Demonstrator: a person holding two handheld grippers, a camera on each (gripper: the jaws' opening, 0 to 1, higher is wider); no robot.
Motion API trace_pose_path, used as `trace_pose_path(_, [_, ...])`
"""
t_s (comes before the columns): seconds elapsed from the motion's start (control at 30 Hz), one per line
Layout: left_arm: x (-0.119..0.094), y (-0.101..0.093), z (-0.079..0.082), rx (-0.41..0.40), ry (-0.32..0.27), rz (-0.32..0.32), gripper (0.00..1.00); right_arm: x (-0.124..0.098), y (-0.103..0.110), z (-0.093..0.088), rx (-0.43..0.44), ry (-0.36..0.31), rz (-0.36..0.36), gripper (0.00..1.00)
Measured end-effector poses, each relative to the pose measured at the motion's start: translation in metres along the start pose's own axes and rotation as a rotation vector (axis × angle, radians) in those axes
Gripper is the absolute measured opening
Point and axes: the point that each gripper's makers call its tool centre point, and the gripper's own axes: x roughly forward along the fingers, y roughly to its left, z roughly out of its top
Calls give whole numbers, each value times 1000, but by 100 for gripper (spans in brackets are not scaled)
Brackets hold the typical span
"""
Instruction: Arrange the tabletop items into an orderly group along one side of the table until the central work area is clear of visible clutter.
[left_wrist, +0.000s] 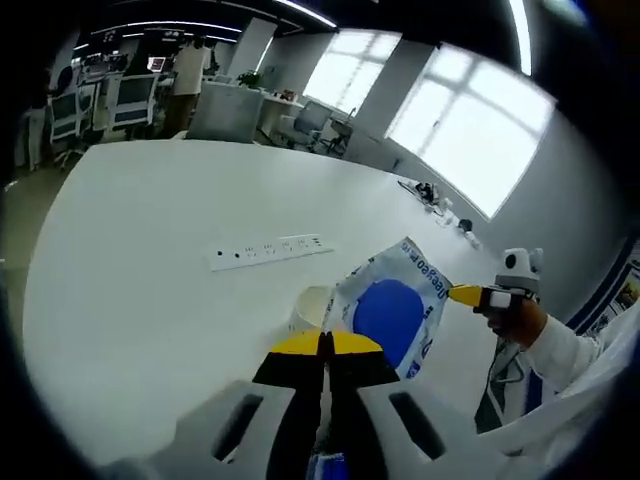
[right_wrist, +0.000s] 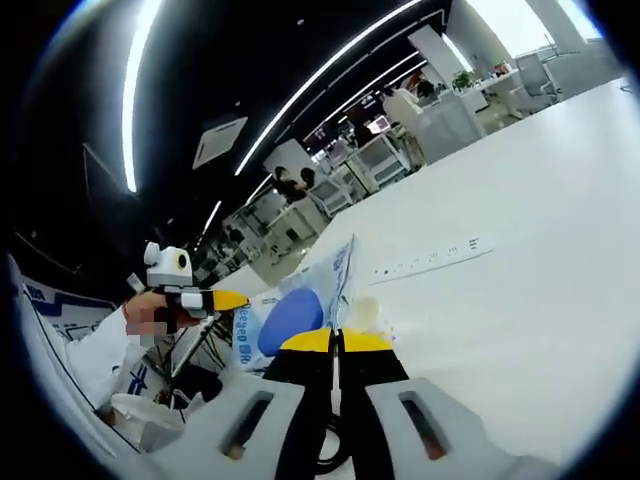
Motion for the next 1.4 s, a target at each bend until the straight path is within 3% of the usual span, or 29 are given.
trace_pose_path(0.5, [55,-47,29,92,43,-77,0,-49,-35,33,5,-108,-78,0])
trace_pose_path(0.77, [86,-61,38,124,79,-110,0,-67,-55,43,9,-139,-123,0])
trace_pose_path(1.07, [111,-74,32,145,124,-127,0,-77,-84,47,21,-156,-159,0])
trace_pose_path(1.4, [139,-70,29,158,170,-133,0,-77,-102,45,43,-167,-179,0])
